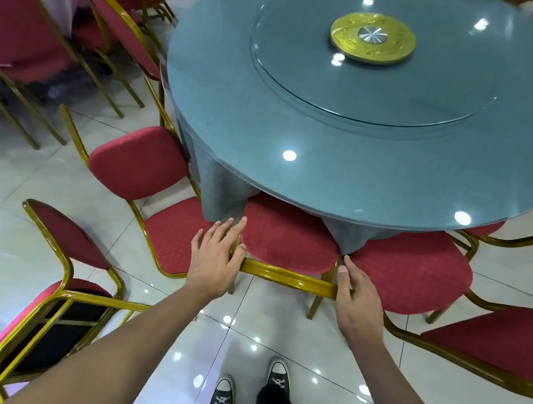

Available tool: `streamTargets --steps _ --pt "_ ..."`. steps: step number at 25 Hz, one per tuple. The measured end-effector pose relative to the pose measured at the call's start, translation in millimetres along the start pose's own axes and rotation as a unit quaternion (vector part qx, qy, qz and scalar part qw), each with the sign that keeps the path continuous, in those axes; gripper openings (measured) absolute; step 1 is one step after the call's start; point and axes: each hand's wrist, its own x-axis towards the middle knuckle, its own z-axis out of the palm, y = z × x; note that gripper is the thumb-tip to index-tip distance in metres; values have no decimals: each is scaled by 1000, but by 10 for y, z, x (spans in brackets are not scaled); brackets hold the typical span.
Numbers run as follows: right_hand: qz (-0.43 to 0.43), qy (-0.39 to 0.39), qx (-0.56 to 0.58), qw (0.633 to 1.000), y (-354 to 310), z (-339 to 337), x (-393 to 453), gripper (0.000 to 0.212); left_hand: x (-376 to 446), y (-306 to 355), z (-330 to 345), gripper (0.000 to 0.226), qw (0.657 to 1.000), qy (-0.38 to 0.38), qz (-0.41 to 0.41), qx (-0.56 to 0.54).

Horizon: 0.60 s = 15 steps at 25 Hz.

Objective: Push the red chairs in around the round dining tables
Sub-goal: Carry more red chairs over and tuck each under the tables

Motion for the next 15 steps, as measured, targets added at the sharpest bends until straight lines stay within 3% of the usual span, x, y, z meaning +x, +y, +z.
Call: streamTargets --steps 4,15 --pt "-42 -26 -52 997 -30 -148 42 81 -74 36 -94 67 999 39 -35 -12" --pt "-213 -119 -76 967 -909 249 285 81 -712 -194 -594 69 978 125 -164 -27"
